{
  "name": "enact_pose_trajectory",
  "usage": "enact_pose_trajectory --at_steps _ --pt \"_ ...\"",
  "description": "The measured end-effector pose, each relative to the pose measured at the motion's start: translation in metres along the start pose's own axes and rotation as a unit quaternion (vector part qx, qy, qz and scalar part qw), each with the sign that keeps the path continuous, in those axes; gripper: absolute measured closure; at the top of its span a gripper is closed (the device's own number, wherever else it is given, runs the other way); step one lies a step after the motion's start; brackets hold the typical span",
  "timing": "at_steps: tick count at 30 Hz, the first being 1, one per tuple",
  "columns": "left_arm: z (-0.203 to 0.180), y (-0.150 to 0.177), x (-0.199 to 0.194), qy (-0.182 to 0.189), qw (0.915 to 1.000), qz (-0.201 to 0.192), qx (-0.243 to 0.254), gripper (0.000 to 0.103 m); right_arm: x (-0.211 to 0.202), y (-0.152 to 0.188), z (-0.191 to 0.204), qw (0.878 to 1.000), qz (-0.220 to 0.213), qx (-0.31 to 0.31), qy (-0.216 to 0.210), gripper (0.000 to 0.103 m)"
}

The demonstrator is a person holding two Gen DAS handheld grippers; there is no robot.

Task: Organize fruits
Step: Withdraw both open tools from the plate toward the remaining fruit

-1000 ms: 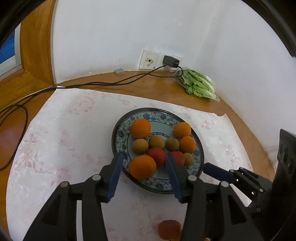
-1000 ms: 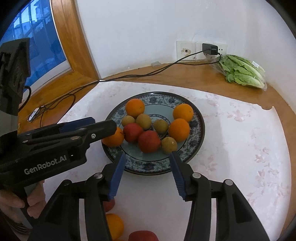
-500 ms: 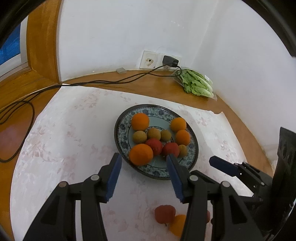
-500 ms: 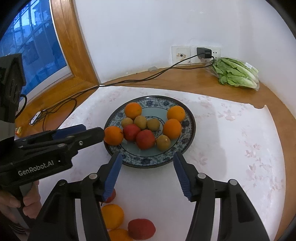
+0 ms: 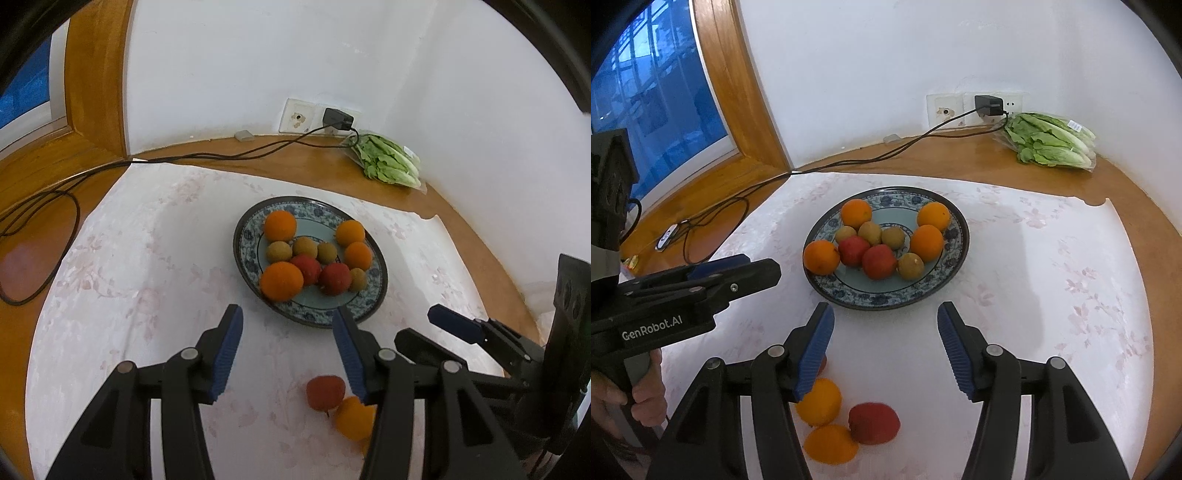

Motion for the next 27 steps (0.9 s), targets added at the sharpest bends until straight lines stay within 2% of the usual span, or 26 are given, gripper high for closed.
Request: enact_pose_trajectory --at_steps 13,27 --pt "-0.010 0.020 -0.017 0.017 0.9997 0.015 0.003 0.050 -0.026 0.018 0.004 1.000 0.009 -0.002 0.002 0.043" --pt "-0.022 0.046 0.002 0.018 0.9985 0.051 0.001 0.050 -0.031 0.047 -0.001 0.999 0.036 0.027 -0.010 0.043"
Point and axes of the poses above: each gripper's, at about its wrist camera, not at the fingertips, and x roughly the way its jaws point, z to its left, y to its underside, the point moved 7 cm from there along x, roughly the way its jaws point, and after that the axes turned 13 degrees about -z, right-handed, at the moved point
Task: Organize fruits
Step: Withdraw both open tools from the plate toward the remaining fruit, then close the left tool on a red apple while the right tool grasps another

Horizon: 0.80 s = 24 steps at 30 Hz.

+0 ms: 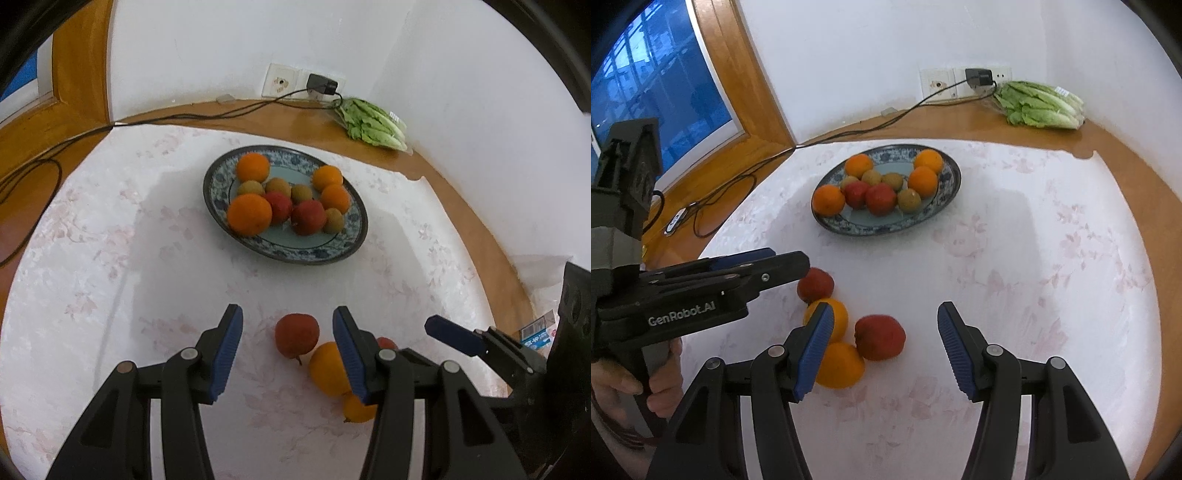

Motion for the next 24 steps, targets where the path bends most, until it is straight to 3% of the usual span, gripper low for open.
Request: enact_pose_trajectory --at_steps 18,24 --pt "0.002 0.016 0.018 -0.003 0.9995 0.025 -0.017 0.050 0.010 0.014 -0.005 1.000 0.018 0.010 -0.004 0.050" --pt "-0.002 0.016 0.020 0.012 0.9994 0.024 -0.021 0.063 0.014 0.016 -0.006 1.000 0.022 0.020 -0.008 0.053"
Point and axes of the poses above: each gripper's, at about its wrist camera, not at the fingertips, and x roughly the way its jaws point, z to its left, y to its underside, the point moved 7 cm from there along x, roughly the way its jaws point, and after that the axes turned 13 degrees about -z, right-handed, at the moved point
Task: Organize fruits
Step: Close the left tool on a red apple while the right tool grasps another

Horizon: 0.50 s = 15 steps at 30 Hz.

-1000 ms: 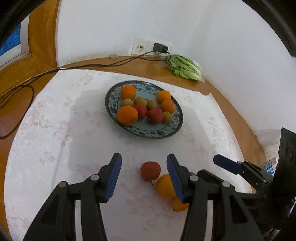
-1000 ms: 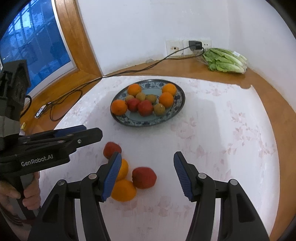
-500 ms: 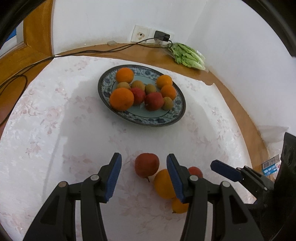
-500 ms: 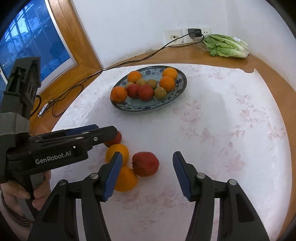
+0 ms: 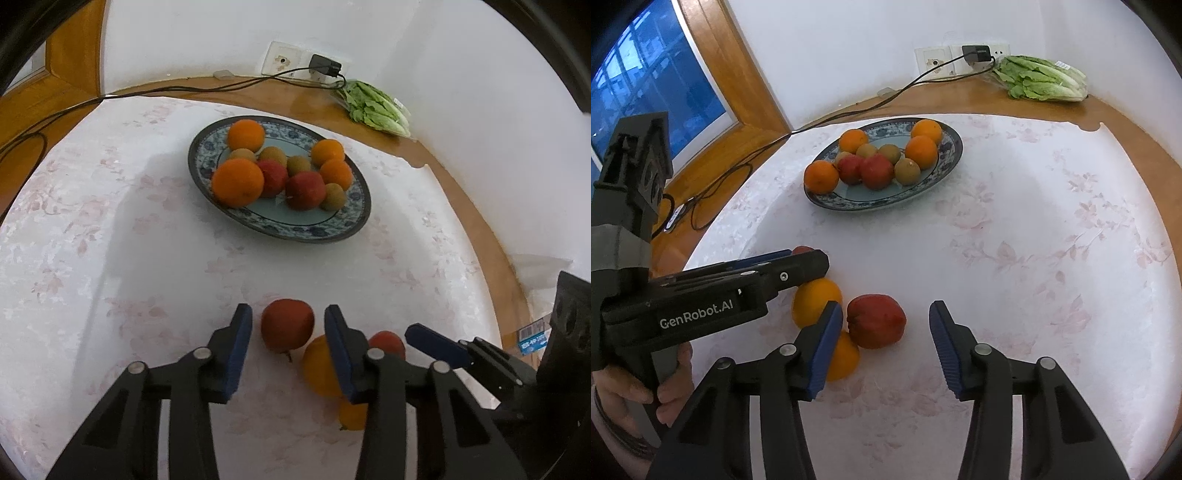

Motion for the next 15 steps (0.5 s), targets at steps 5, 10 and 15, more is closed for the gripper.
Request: enact_pose_trajectory --at_steps 5,10,15 --pt "-0.0041 0.0008 0.0011 0.007 1.0000 -0.001 0.000 0.068 0.0021 0.0005 -0.0034 1.000 0.003 0.012 0.002 0.054" --pt "-0.0070 0.0009 0.0036 0.005 1.0000 -0.004 0.001 0.069 0.0042 -0.0001 0.0009 1.000 0.006 0.010 -0.006 0.061" --pt "-0.0071 0.0014 0.0054 0.008 1.0000 -0.003 -0.001 0.069 0.0076 0.0002 0.0002 1.000 0.012 0.023 -0.018 0.063"
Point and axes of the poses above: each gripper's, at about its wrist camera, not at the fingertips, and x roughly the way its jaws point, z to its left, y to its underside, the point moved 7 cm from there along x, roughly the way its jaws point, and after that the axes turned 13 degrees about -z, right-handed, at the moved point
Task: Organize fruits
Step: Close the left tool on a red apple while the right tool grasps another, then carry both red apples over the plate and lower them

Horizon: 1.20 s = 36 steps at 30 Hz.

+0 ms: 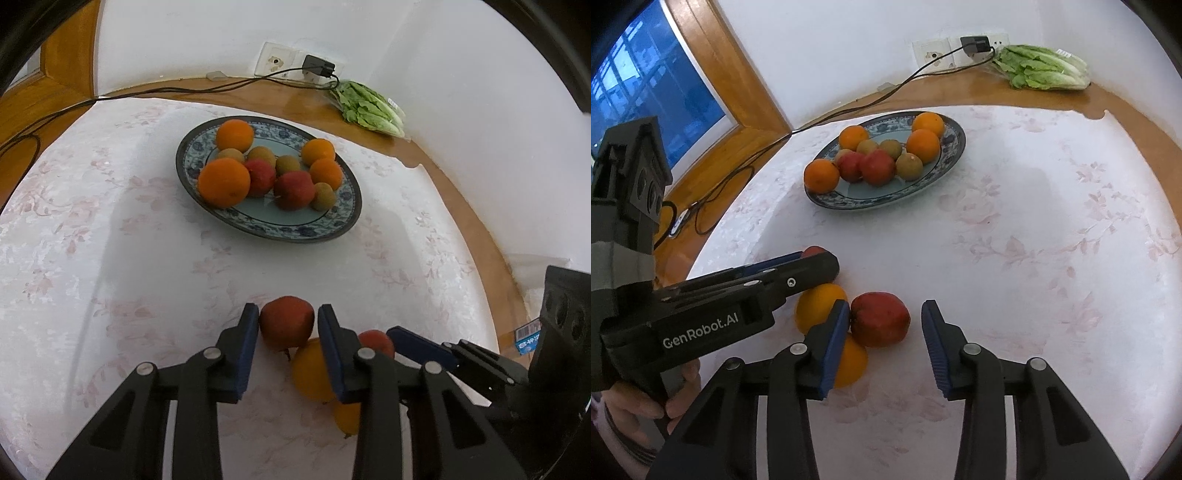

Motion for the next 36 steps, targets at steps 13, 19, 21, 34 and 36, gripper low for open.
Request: enact_pose_trajectory --at_steps 13,19,21,34,36 --pt "0.001 -0.001 -0.003 0.003 1.0000 -0.004 -0.001 0.071 -0.001 -0.003 0.005 1.000 0.001 -0.006 -0.002 0.069" --pt "0.000 -0.006 -0.013 0.005 0.9998 -0.017 -0.001 0.071 -0.005 -0.011 0.004 1.000 -0.009 -0.009 0.004 0.069" --pt "0.000 -0.007 -0.015 0.004 0.9998 -0.021 0.000 0.071 -0.007 -0.014 0.004 1.000 -0.012 -0.010 0.006 0.069" --pt "0.000 -0.015 -0.024 -0.003 0.9993 -0.036 0.003 0.071 -0.009 -0.029 0.005 0.999 -0.028 -0.019 0.008 0.069" --pt "0.000 -0.015 -0.025 -0.004 0.9993 -0.038 0.004 0.071 -0.009 -0.030 0.005 0.999 -0.030 -0.019 0.008 0.069"
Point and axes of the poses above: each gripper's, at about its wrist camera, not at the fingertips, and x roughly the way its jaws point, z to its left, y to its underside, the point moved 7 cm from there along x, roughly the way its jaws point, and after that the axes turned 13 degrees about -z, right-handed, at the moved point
